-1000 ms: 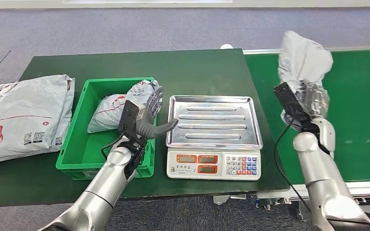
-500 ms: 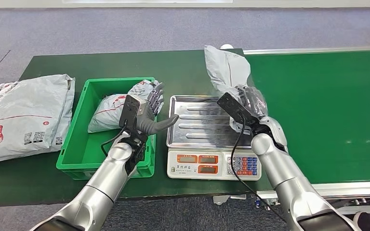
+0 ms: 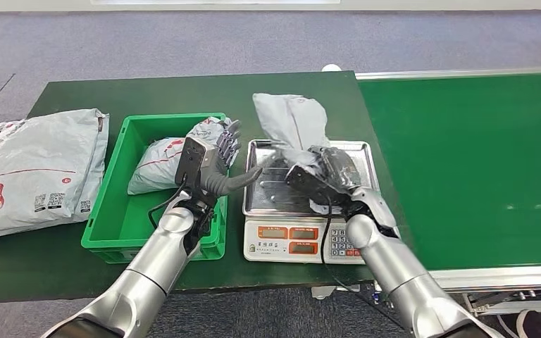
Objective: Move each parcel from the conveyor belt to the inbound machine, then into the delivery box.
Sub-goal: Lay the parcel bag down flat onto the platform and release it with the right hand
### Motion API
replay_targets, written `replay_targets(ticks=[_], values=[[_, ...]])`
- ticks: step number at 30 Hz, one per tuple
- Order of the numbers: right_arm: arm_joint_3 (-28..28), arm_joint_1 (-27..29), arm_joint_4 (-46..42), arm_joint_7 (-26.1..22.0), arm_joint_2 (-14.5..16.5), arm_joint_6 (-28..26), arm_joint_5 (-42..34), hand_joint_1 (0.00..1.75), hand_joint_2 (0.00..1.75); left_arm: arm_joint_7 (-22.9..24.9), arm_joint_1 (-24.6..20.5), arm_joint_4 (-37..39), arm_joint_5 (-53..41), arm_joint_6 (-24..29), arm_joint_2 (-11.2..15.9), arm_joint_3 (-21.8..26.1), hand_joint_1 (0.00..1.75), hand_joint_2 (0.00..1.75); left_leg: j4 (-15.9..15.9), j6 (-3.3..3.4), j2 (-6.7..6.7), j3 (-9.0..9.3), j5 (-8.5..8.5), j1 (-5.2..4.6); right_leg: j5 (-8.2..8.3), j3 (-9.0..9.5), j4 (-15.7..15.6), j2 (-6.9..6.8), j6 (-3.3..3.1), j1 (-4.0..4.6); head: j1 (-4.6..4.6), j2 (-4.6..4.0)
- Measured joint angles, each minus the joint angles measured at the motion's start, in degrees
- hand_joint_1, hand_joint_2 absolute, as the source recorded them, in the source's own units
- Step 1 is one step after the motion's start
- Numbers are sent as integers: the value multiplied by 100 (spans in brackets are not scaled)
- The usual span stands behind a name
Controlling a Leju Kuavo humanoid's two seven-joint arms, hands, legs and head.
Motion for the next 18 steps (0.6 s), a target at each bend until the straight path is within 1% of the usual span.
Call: replay_targets(ticks=[1, 5, 10, 15, 18], values=[[67, 68, -74, 52, 16, -41, 30, 0, 175, 5, -1, 0, -3, -2, 0, -2, 0, 175, 0, 0, 0, 0, 0, 0, 0, -1, 0, 0, 0, 0, 0, 0], [170, 358, -442, 247, 7, -231, 95, 0, 175, 2, -2, 3, -46, -49, 0, -4, 0, 175, 1, -1, -1, 0, -1, -1, -1, 0, -1, -1, 0, -2, 1, 0], [136, 687, -881, 290, -100, -294, 102, 0, 175, -30, -6, 37, -101, -120, 0, -4, 0, 175, 2, -2, 5, 0, -2, -3, 0, -1, -2, 4, 1, -3, 1, 0], [-27, 741, -1036, 269, -159, -283, 38, 0, 175, -49, -14, 86, -103, -162, 0, -4, 0, 175, 2, -2, 7, 1, -2, -2, 1, -1, -2, 4, 1, -2, 1, 0], [-181, 693, -1032, 168, -174, -286, -78, 0, 175, -60, -23, 116, -99, -160, 0, -4, 0, 175, 2, -2, 7, 1, -2, -2, 3, -1, -2, 4, -1, -2, 1, 0]])
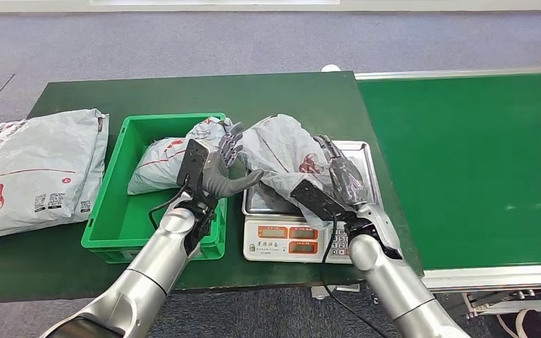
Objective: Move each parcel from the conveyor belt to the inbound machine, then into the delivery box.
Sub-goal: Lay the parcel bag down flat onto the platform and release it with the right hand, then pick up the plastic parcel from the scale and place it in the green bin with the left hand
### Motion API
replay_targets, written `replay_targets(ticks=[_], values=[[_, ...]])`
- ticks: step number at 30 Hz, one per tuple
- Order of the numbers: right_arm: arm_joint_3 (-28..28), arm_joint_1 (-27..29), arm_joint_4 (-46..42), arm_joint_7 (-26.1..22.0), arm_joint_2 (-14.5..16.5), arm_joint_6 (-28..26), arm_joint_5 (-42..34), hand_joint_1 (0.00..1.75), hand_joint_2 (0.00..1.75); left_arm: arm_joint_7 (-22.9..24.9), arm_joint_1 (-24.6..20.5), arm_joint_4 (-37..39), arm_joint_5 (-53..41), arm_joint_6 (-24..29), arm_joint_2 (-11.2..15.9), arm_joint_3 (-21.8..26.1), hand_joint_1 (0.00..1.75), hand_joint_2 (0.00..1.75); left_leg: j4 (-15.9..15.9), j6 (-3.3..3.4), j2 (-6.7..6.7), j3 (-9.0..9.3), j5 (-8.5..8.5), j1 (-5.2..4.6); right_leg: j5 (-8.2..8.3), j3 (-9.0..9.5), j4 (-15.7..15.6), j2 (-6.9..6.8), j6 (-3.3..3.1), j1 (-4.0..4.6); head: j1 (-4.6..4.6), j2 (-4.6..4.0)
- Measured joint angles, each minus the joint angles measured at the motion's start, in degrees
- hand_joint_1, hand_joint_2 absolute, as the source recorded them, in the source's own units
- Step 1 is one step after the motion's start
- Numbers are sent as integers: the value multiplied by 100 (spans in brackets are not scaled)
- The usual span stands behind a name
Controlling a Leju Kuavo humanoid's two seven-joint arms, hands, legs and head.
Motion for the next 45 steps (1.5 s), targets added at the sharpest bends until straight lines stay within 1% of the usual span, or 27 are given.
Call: replay_targets(ticks=[8, 11, 15, 17, 22, 26, 31, 33, 37, 41, 43, 45], values=[[-543, -415, 252, -495, 1, -64, -645, 0, 175, -70, 5, 20, 17, 29, 0, 0, 0, 175, 0, 0, -2, -1, 0, -1, 2, 1, 0, -1, 0, -1, 0, 0], [-746, -590, 417, -689, 1, -219, -1027, 0, 175, -84, 1, 37, 6, 62, -1, -2, 0, 175, 1, 0, -3, 0, 0, -1, 2, 1, 0, -1, 1, -1, 0, 0], [-1161, -786, 724, -1005, -1, -302, -1682, 0, 175, -87, -33, 85, -22, 120, -15, -55, 0, 175, 1, 1, -7, 0, 1, -1, 3, 3, 0, -5, 2, -1, -1, 0], [-1302, -828, 819, -1081, -3, -308, -1810, 0, 175, -87, -40, 100, -25, 141, -25, -69, 0, 175, 1, 1, -7, 0, 0, -1, 3, 4, 0, -3, 2, -1, 0, 0], [-1455, -858, 1025, -1171, -4, -280, -2105, 0, 175, -87, -66, 146, -100, 211, -45, -108, 0, 175, 1, 0, -1, 0, 0, 0, 3, 1, 0, 2, 2, 0, 0, 0], [-1643, -887, 1246, -1301, -13, -95, -2642, 0, 175, -73, -114, 203, -217, 334, -48, -187, 0, 175, 1, 0, -3, 0, 0, 0, 3, 0, 0, 0, 1, 0, 0, 0], [-2009, -1023, 1870, -1473, -118, 559, -3428, 0, 175, -35, -300, 344, -392, 511, -48, -307, 0, 175, 3, 1, -4, -1, 1, -2, 4, 2, 0, -1, 3, -2, 0, 0], [-2147, -1120, 2173, -1548, -185, 719, -3626, 0, 175, -12, -388, 404, -512, 590, -49, -369, 0, 175, 4, 2, -5, -1, 2, -3, 5, 2, 0, -1, 3, -3, 0, 0], [-2295, -1349, 2709, -1647, -310, 687, -3760, 0, 175, 124, -572, 569, -891, 805, -69, -562, 0, 175, 5, 3, -3, -1, 2, -4, 5, 2, 0, 0, 3, -4, 0, 0], [-2362, -1520, 3077, -1663, -350, 599, -3834, 0, 175, 368, -825, 824, -1411, 1095, -135, -810, 0, 175, 4, 2, -2, 0, 2, -2, 5, 1, 0, 0, 3, -2, 0, 0], [-2365, -1550, 3180, -1650, -344, 569, -3855, 0, 175, 579, -983, 955, -1761, 1089, -186, -981, 0, 175, 4, 2, -4, -1, 2, -2, 5, 2, 0, -1, 3, -1, 0, 0], [-2365, -1582, 3257, -1634, -324, 556, -3857, 0, 175, 832, -1173, 1098, -2169, 886, -251, -1217, 0, 175, 4, 2, -5, -2, 2, -2, 5, 2, 1, -2, 3, -1, 0, 0]])
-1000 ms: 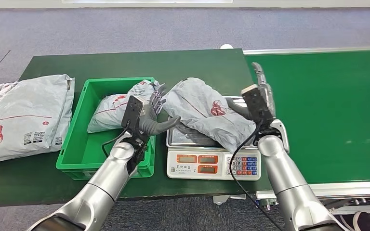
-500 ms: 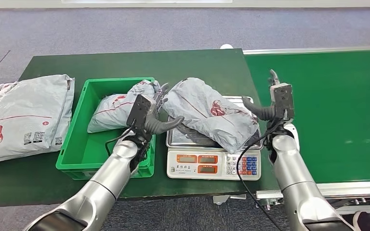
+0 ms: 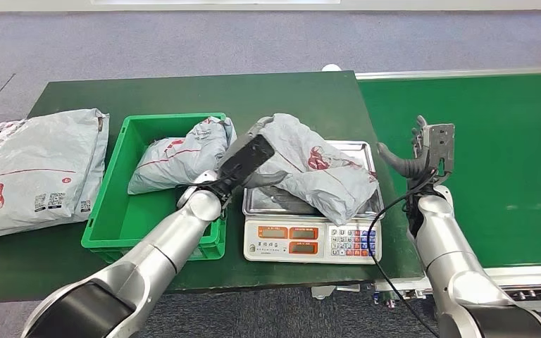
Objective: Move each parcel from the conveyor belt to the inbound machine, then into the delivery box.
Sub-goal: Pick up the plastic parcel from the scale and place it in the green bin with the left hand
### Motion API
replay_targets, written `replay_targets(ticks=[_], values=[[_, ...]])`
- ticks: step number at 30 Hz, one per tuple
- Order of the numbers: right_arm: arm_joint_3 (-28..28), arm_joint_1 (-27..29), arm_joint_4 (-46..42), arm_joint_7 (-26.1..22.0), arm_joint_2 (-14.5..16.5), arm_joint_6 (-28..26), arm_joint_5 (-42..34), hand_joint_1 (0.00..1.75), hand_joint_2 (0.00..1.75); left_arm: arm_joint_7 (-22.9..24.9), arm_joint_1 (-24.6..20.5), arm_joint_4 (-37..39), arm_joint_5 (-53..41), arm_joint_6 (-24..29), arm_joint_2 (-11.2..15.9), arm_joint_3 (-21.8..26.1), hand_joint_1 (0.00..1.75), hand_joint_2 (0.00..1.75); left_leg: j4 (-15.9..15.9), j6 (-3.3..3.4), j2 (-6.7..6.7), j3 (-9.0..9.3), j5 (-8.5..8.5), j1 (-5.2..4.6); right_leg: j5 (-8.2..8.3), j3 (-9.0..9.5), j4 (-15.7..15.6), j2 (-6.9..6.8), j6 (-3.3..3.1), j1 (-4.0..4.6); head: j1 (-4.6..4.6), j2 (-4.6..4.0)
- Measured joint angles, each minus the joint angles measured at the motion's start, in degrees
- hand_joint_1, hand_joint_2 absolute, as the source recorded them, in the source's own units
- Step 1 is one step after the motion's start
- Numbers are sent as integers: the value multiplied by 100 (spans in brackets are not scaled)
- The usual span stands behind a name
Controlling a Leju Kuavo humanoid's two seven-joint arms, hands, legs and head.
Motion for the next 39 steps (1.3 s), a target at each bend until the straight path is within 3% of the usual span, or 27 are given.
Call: replay_targets(ticks=[6, 16, 28, 34, 38, 39], values=[[0, -130, 155, -3, 57, 50, 21, 0, 175, 413, -499, 403, -1073, -722, -231, -812, 0, 175, 1, 0, 1, 0, 0, -2, 0, 1, 0, 1, 0, -2, 0, 0], [-7, -85, 207, -18, 54, 76, 79, 0, 175, 635, -597, 684, -1523, -696, -488, -1467, 0, 175, 0, 0, 3, 0, -1, -2, 0, -1, 0, 2, 0, -2, 0, 0], [-86, 176, 75, -145, 85, 215, 5, 0, 175, 1086, -103, 693, -988, 841, -555, -1981, 0, 175, 0, 0, 1, -1, -2, -2, -1, 0, -1, 1, 0, -2, 0, 0], [-87, 231, -15, -159, 133, 216, 6, 0, 175, 1285, 114, 690, -944, 969, -556, -2536, 1, 175, 0, 0, 1, -1, -2, -2, -1, 0, -1, 1, 0, -2, 0, 0], [-87, 296, -64, -206, 139, 241, 32, 0, 175, 1560, 160, 714, -1259, 735, -556, -3059, 174, 175, -1, 0, -1, -1, -2, -2, -1, 1, -1, -1, 0, -2, 0, 0], [-87, 320, -77, -223, 149, 247, 44, 0, 175, 1606, 178, 722, -1351, 693, -556, -3213, 175, 175, -1, 0, 0, -1, -2, -2, -1, 1, -1, -1, 0, -2, 0, 0]])
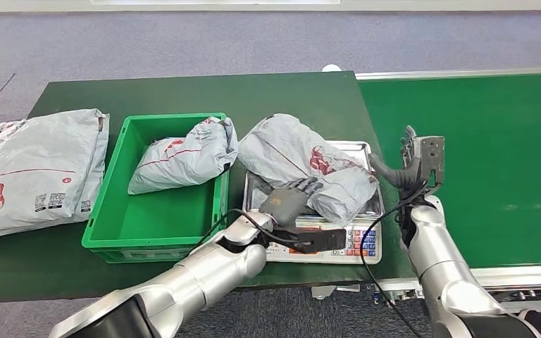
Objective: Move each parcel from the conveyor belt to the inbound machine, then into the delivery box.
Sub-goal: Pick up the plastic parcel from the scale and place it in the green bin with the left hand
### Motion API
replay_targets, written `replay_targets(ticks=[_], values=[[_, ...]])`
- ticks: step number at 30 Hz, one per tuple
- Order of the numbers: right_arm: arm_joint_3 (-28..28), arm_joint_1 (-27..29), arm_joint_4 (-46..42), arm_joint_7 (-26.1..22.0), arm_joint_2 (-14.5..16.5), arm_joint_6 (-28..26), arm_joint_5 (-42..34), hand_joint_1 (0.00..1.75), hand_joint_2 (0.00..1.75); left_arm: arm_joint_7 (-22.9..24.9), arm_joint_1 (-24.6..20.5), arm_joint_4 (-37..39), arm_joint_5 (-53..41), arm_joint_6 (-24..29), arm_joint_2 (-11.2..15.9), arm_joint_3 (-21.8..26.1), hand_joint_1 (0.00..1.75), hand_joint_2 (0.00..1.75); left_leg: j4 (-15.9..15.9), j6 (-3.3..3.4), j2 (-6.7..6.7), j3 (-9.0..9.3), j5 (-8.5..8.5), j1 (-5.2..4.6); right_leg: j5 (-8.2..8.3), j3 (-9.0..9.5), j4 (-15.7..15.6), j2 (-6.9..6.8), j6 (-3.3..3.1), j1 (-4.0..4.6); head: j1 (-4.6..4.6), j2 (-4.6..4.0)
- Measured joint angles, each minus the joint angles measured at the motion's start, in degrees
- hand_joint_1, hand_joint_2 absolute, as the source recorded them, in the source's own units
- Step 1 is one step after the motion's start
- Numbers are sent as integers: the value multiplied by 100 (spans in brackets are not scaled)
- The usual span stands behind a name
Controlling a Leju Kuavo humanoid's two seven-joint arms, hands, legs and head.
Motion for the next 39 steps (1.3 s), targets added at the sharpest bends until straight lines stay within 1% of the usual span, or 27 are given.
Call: replay_targets(ticks=[3, 6, 13, 16, 22, 25, 29, 33, 39], values=[[0, 49, -14, -30, 57, 7, 43, 0, 175, 63, 39, 21, -185, -82, 0, -359, 175, 175, 0, 0, 1, 0, 0, 0, 0, 0, 0, 1, 0, 0, 0, 0], [0, 65, -14, -38, 129, 5, 81, 0, 175, 87, 21, 28, -275, -98, 0, -583, 175, 175, -1, 0, 0, 1, -1, 1, -1, 2, 0, -1, 0, 1, 0, 0], [0, 68, -14, -38, 227, 4, 110, 0, 175, 80, -78, 26, -291, -44, 0, -791, 175, 175, -1, 0, 1, 6, -1, 2, -1, 8, 0, 0, 0, 2, 0, 0], [0, 67, -13, -36, 259, -11, 164, 0, 175, 14, -67, 37, -291, 149, 0, -796, 175, 175, -1, 0, 0, 6, -1, 2, -1, 8, 0, -1, -1, 2, 0, 0], [3, 22, 25, -35, 302, 8, 227, 0, 175, -93, -52, 127, -493, 771, 0, -778, 175, 175, -1, 0, -1, 5, -1, 2, -1, 7, 0, -1, -1, 2, 0, 0], [4, -9, 54, -35, 321, 17, 235, 0, 175, -141, -67, 160, -688, 1049, 0, -733, 175, 175, -1, -1, -1, 5, -1, 2, -1, 6, 0, -1, -1, 2, 0, 0], [7, -44, 85, -35, 340, 34, 237, 0, 175, -174, -151, 111, -1210, 1315, 1, -549, 175, 175, -1, 0, -2, 5, 0, 2, -1, 6, 0, -2, -1, 2, 0, 0], [7, -80, 103, -35, 349, 52, 234, 0, 175, -170, -246, -132, -1863, 1350, 2, -274, 175, 175, -1, 0, -2, 5, 0, 1, -1, 6, 0, -2, 0, 1, 0, 0], [7, -96, 108, -35, 319, 73, 170, 0, 175, -211, -318, -577, -2925, 1245, 2, 246, 175, 175, 0, 0, -3, 4, 0, 1, -1, 4, 0, -2, 0, 1, 0, 0]])
